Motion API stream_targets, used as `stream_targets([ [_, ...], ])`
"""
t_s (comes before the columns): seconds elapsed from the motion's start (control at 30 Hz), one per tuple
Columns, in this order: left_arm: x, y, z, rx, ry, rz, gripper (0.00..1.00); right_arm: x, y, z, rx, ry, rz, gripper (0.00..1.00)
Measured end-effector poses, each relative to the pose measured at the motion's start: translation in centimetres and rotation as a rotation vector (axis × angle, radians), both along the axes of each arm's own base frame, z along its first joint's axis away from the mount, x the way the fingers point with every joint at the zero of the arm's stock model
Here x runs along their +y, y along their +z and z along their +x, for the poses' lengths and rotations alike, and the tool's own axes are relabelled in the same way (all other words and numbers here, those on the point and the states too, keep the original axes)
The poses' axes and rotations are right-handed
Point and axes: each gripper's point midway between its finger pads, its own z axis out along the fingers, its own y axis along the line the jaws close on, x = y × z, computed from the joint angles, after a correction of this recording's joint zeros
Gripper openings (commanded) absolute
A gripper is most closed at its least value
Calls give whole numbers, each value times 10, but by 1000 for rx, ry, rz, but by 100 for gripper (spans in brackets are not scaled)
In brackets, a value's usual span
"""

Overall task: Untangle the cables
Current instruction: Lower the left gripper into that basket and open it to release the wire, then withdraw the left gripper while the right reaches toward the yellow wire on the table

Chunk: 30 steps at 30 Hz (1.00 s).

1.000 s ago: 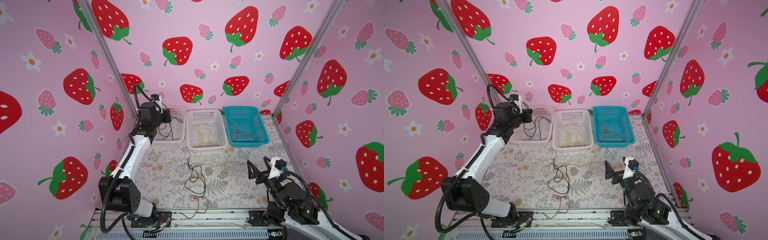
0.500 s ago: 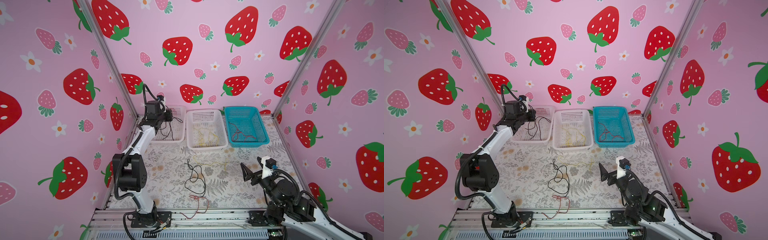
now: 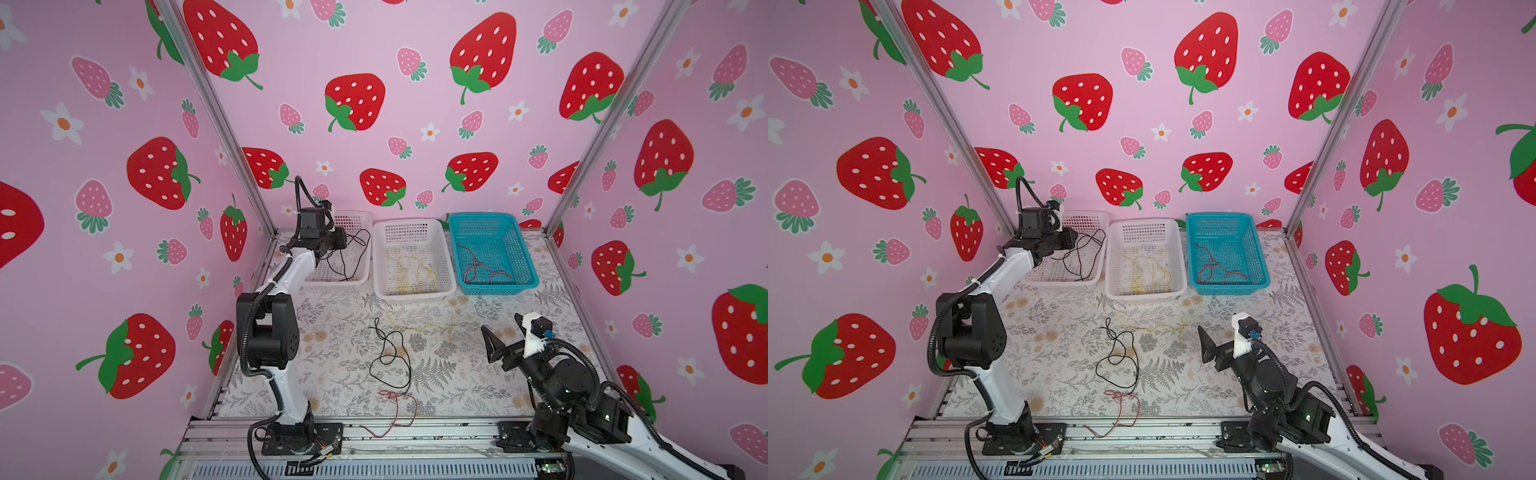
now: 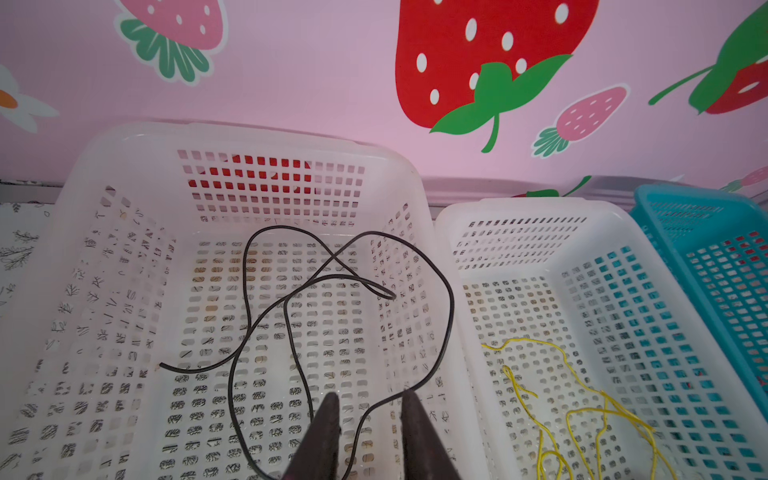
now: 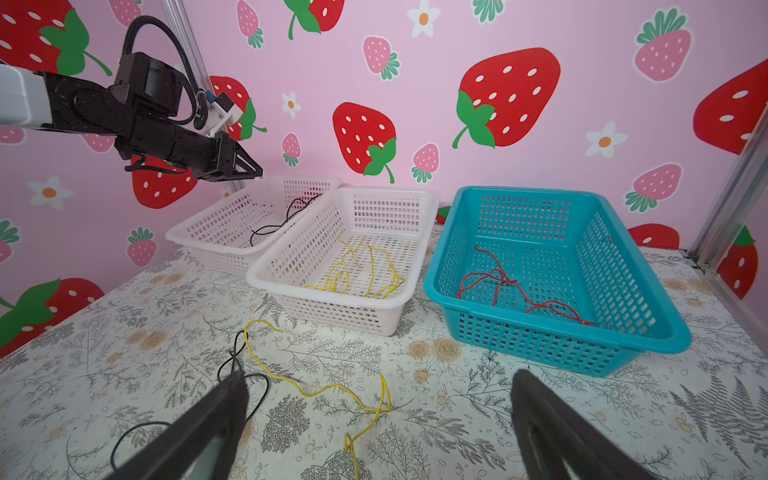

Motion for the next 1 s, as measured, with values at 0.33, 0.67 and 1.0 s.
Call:
stream_targets([
  [0.33,5,60,-21,-77,75,-86,54,3,-5,5,61,-25,-12,99],
  [0.67,8,116,-82,-183,151,-253,58,17,-17,11,145,-20,-129,99],
  [1.0,15,96,-137,-94,260,-368,75,21,-33,14,194,-27,-218,99],
])
